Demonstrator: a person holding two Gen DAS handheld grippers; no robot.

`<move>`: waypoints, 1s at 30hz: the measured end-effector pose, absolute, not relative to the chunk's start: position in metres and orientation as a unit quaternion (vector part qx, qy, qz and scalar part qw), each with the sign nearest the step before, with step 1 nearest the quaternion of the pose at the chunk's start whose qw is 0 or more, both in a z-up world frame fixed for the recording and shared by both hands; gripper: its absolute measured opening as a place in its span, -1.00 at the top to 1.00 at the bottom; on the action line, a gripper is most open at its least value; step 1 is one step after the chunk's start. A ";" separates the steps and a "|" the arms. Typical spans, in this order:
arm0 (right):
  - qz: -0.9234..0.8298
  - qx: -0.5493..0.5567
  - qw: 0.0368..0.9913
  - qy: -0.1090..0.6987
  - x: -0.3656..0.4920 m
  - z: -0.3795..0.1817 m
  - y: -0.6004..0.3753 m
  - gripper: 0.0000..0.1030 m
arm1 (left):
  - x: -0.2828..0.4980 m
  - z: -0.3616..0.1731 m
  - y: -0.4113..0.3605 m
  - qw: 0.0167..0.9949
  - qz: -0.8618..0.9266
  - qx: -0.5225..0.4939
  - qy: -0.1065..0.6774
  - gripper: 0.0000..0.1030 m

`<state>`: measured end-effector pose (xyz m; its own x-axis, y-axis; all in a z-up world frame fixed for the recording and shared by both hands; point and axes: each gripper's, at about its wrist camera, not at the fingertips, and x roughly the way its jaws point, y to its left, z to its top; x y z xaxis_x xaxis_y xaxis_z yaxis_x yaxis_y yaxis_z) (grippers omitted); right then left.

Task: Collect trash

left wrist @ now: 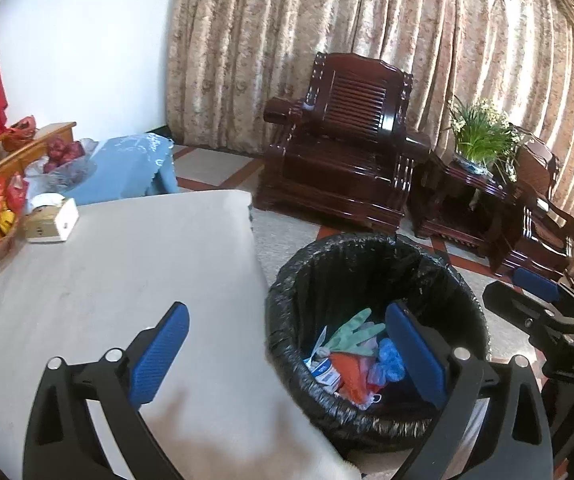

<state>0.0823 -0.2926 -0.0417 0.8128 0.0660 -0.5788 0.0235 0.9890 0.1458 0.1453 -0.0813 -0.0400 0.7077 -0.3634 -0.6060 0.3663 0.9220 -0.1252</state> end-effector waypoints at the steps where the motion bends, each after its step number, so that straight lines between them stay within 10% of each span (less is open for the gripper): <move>1: 0.013 0.072 0.950 0.304 0.081 -0.039 -0.290 -0.90 | 0.145 -0.038 -0.079 0.925 -0.195 0.002 0.326 -0.88; 30: 0.048 0.026 0.967 0.249 0.041 0.023 -0.240 -0.90 | 0.078 0.028 -0.035 0.954 -0.161 -0.003 0.252 -0.88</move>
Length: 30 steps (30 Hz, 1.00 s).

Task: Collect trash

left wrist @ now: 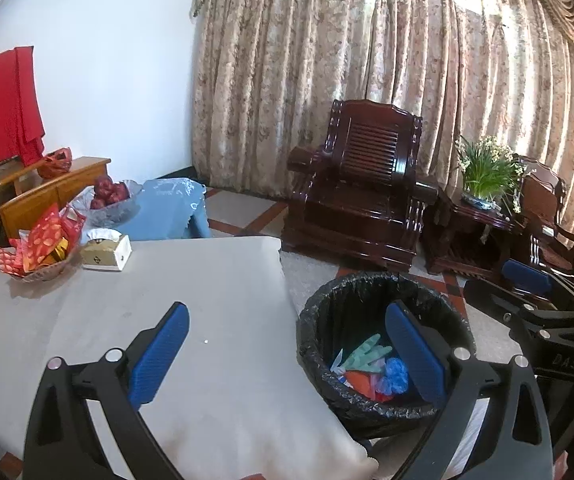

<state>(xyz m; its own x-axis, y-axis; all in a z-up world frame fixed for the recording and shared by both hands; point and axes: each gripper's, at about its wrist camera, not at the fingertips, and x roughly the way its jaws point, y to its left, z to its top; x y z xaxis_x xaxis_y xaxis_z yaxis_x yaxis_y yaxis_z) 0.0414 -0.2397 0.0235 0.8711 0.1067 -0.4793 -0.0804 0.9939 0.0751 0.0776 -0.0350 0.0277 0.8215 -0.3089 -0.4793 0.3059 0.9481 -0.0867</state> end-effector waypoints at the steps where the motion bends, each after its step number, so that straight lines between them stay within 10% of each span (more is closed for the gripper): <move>1: 0.048 0.026 0.967 0.248 0.040 0.025 -0.239 -0.90 | 0.076 0.029 -0.035 0.955 -0.161 -0.003 0.250 -0.88; 30: 0.050 0.025 0.969 0.241 0.032 0.031 -0.237 -0.90 | 0.063 0.042 -0.029 0.960 -0.158 0.005 0.232 -0.88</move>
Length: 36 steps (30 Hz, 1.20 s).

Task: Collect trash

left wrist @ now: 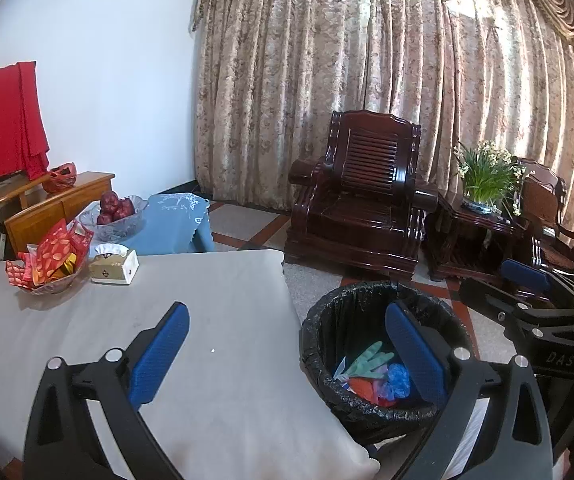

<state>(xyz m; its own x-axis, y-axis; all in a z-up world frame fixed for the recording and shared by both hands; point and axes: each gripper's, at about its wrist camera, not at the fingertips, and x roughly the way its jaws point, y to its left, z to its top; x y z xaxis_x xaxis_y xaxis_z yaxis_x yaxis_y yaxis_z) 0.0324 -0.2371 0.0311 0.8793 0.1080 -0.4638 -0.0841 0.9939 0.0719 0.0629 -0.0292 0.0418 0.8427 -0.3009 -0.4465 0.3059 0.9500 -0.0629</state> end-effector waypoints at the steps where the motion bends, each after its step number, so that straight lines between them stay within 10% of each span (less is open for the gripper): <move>1: 0.050 0.025 0.969 0.241 0.032 0.032 -0.237 -0.90 | 0.063 0.042 -0.029 0.960 -0.158 0.005 0.232 -0.88; 36: 0.051 0.025 0.969 0.241 0.032 0.032 -0.235 -0.90 | 0.063 0.043 -0.030 0.960 -0.158 0.007 0.232 -0.88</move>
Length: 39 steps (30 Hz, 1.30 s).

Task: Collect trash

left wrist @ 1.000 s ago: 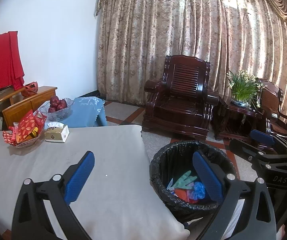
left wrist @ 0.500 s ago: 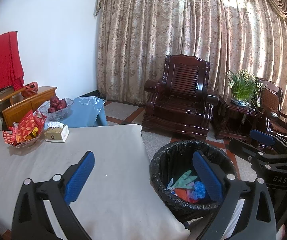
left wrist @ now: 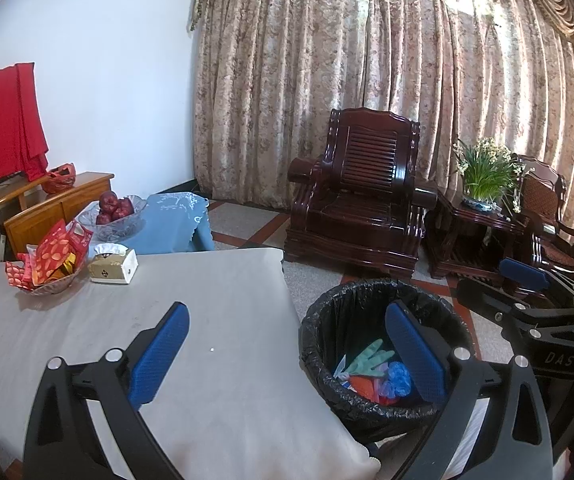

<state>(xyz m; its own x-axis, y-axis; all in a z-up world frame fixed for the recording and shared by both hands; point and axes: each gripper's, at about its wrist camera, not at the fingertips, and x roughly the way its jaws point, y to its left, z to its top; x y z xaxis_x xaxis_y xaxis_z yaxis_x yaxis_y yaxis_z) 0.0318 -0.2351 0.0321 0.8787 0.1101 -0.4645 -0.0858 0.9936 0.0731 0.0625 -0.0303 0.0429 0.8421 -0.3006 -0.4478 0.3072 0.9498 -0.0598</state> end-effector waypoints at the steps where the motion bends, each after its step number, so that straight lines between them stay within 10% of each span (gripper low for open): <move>1: 0.051 0.025 0.969 0.241 0.032 0.033 -0.235 -0.90 | 0.062 0.043 -0.031 0.960 -0.159 0.007 0.232 -0.88; 39: 0.050 0.028 0.968 0.244 0.031 0.029 -0.233 -0.90 | 0.058 0.032 -0.038 0.958 -0.160 0.010 0.236 -0.88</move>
